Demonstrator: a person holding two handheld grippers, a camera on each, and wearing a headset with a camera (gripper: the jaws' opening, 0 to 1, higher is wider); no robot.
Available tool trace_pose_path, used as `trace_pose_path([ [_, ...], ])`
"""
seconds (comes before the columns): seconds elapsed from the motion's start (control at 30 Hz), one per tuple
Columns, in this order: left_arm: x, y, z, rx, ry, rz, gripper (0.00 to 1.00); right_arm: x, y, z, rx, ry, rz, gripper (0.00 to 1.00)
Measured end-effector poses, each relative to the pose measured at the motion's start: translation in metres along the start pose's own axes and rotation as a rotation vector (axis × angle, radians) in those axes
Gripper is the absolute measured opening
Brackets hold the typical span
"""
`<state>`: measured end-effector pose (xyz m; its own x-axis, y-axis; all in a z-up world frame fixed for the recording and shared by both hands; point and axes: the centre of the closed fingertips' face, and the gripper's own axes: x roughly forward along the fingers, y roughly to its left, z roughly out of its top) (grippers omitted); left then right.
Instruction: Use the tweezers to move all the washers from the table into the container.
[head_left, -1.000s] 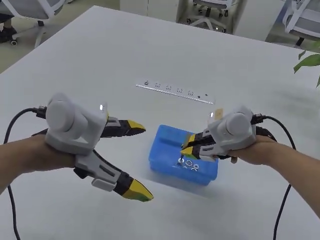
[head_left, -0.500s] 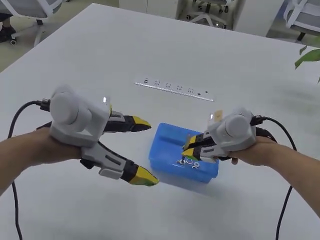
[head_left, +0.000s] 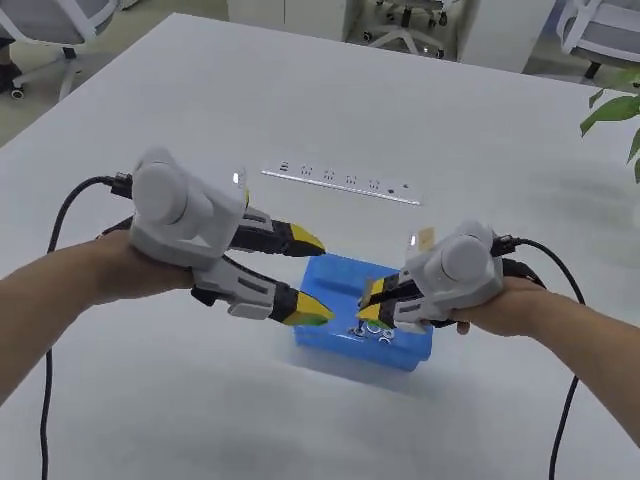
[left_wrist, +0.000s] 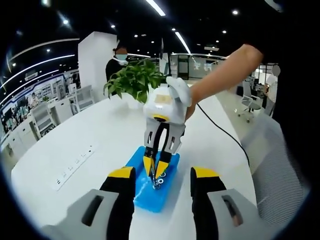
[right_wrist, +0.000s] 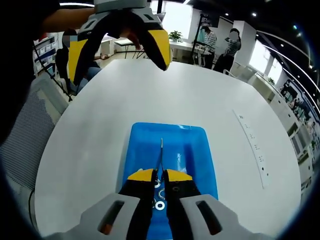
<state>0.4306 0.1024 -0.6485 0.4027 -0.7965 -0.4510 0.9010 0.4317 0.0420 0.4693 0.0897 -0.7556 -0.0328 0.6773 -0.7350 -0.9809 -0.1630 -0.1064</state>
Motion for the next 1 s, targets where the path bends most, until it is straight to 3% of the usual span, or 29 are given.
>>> trace_pose_path([
  [0.5, 0.027, 0.010, 0.005, 0.027, 0.025, -0.040, 0.29, 0.003, 0.003, 0.003, -0.010, -0.006, 0.011, 0.08],
  [1.0, 0.050, 0.017, -0.009, 0.065, 0.071, -0.061, 0.12, 0.002, 0.003, 0.003, -0.018, -0.013, 0.014, 0.08],
])
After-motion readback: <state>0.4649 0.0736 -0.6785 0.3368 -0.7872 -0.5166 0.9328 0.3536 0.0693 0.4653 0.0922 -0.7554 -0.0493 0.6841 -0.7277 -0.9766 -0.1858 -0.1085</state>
